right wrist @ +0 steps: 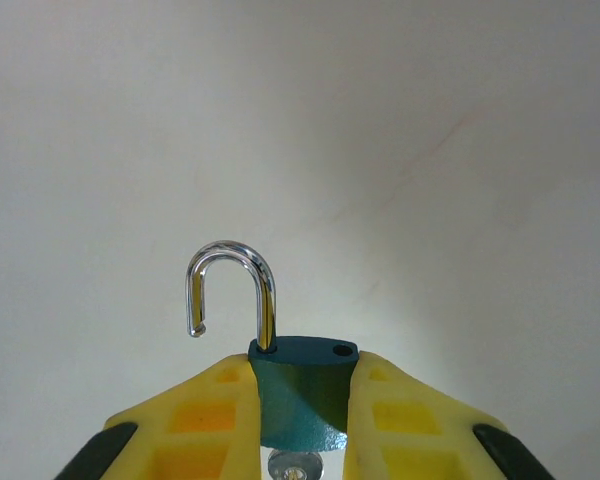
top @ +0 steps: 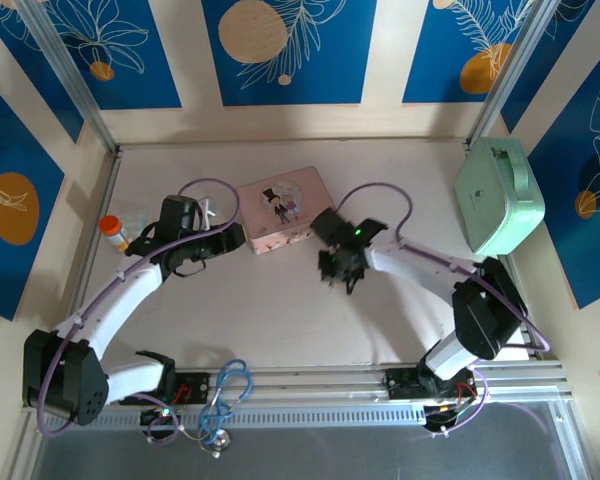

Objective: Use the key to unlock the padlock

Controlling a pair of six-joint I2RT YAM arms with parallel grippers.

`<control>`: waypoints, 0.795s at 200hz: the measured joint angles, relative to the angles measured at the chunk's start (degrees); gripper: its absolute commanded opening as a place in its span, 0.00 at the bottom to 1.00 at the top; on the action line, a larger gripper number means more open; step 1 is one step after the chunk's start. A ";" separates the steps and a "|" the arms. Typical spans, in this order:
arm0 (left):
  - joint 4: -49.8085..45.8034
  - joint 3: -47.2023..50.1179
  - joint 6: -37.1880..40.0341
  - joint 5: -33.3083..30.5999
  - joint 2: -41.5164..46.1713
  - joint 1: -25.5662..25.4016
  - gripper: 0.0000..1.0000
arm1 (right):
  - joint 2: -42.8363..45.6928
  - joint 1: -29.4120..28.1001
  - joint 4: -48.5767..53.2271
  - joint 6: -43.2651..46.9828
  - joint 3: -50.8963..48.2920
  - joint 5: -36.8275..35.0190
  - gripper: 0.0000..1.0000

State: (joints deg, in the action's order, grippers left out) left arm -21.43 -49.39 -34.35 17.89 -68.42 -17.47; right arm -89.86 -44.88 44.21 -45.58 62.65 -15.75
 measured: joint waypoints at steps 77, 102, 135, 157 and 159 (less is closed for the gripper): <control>1.66 0.04 -1.22 -0.46 -1.86 0.02 0.67 | -12.85 -7.74 -2.27 -7.02 6.47 0.26 0.47; 0.90 0.04 -0.96 -1.55 -1.73 0.13 0.68 | -11.04 -8.04 -1.75 -7.78 6.29 -0.81 0.54; -2.16 -1.64 1.18 -4.76 -1.01 0.39 0.76 | -1.92 -7.98 0.28 -7.41 6.19 -4.66 0.64; -4.70 -5.90 3.37 -11.87 0.15 0.63 0.83 | 7.67 -6.58 0.87 -4.94 6.19 -9.18 0.69; -4.83 -6.29 3.41 -12.68 0.28 0.63 0.84 | 8.24 -6.40 0.92 -4.70 6.19 -9.46 0.70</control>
State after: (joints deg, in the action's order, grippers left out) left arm -26.26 -55.68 -30.94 5.21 -68.14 -16.84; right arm -81.62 -51.29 45.12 -50.28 68.84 -25.21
